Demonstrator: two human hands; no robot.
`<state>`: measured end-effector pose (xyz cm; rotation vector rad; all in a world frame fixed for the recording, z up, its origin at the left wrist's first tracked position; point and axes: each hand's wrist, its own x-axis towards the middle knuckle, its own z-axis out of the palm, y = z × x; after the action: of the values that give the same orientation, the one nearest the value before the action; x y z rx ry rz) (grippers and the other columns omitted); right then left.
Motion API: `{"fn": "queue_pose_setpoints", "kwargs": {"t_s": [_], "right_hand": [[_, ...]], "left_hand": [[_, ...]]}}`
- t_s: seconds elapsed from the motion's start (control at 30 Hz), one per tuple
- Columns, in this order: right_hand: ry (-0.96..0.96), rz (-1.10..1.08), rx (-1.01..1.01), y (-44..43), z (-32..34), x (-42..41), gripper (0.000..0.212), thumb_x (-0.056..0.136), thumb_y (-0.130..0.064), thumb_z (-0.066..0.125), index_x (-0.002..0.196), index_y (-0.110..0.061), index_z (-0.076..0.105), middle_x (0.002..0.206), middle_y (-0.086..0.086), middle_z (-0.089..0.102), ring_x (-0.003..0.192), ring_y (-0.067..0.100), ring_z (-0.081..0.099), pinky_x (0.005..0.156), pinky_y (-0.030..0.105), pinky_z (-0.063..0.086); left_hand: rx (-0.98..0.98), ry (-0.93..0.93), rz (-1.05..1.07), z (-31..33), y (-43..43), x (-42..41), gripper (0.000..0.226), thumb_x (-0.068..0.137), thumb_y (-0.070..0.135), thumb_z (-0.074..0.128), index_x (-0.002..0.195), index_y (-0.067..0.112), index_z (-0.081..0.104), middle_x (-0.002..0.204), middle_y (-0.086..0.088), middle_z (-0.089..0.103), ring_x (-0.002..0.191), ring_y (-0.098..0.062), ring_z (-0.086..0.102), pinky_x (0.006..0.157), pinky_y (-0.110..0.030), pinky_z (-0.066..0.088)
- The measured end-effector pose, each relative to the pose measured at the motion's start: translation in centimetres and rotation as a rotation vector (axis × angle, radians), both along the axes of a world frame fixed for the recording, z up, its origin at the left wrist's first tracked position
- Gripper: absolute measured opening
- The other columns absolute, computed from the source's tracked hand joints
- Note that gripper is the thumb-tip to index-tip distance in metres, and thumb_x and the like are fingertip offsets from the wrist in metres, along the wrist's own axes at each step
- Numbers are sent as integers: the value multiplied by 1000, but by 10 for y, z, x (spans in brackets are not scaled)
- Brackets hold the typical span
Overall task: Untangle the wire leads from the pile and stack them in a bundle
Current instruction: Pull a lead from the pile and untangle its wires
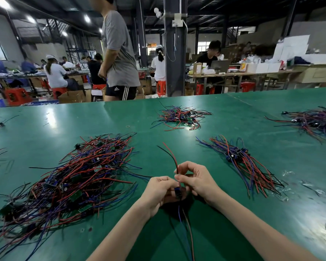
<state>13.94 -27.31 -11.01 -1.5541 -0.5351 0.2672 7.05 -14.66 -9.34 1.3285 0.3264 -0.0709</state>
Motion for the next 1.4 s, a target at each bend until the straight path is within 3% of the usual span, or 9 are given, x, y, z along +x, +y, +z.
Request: {"fn": "queue_pose_setpoints", "kwargs": {"t_s": [0.1, 0.3, 0.53, 0.6, 0.77, 1.07, 1.3, 1.4], "right_hand": [[-24, -12, -52, 1, 1, -1, 12, 82, -4, 70, 80, -14, 63, 65, 1, 61, 36, 9, 42, 31, 15, 28], [22, -62, -111, -1, 3, 1, 11, 80, -11, 74, 77, -6, 65, 49, -8, 55, 34, 7, 42, 29, 17, 26], [165, -34, 10, 3, 4, 2, 13, 78, -6, 74, 73, -6, 62, 50, -5, 59, 31, 5, 39, 29, 15, 25], [185, -50, 35, 4, 3, 1, 13, 77, -4, 74, 73, -4, 62, 49, -4, 59, 31, 5, 39, 29, 15, 25], [224, -105, 63, 6, 4, 4, 13, 77, -2, 74, 70, -5, 63, 50, 1, 59, 31, 7, 39, 28, 15, 24], [276, -258, 137, -8, 7, 26, 13, 79, -1, 72, 69, -2, 63, 53, 4, 62, 33, 7, 42, 31, 15, 25], [325, -363, 161, -20, 10, 36, 12, 78, -4, 74, 72, -2, 63, 60, 7, 62, 34, 7, 42, 34, 15, 29], [438, -341, 206, -20, 13, 37, 14, 80, -5, 72, 72, -1, 61, 57, 6, 60, 33, 6, 40, 33, 14, 29]], "left_hand": [[44, -10, 14, -1, 0, 0, 20, 83, -10, 54, 67, 2, 52, 67, -17, 60, 52, -22, 62, 52, -28, 55], [74, -26, 9, -3, -1, -2, 14, 78, -10, 56, 68, 0, 59, 62, -13, 64, 54, -22, 64, 57, -30, 56], [52, -18, 19, -2, -2, -2, 36, 84, -2, 54, 50, 8, 60, 58, -12, 54, 54, -22, 55, 61, -35, 59], [38, -20, 31, -1, -2, -2, 35, 84, -3, 54, 51, 6, 59, 63, -14, 51, 61, -26, 51, 58, -34, 58], [34, -29, 24, 0, -3, -3, 39, 86, -6, 52, 48, 4, 53, 51, -10, 50, 49, -20, 51, 53, -30, 56], [49, -35, -37, 1, -6, -8, 42, 85, -7, 54, 45, 5, 59, 60, -15, 58, 48, -19, 57, 52, -27, 54], [45, -42, -84, 2, -5, -11, 31, 86, -8, 54, 56, -1, 56, 59, -14, 59, 48, -17, 58, 53, -28, 55], [48, -47, -110, 2, -3, -12, 27, 86, -8, 54, 60, -2, 56, 57, -12, 60, 48, -17, 58, 54, -27, 55]]}}
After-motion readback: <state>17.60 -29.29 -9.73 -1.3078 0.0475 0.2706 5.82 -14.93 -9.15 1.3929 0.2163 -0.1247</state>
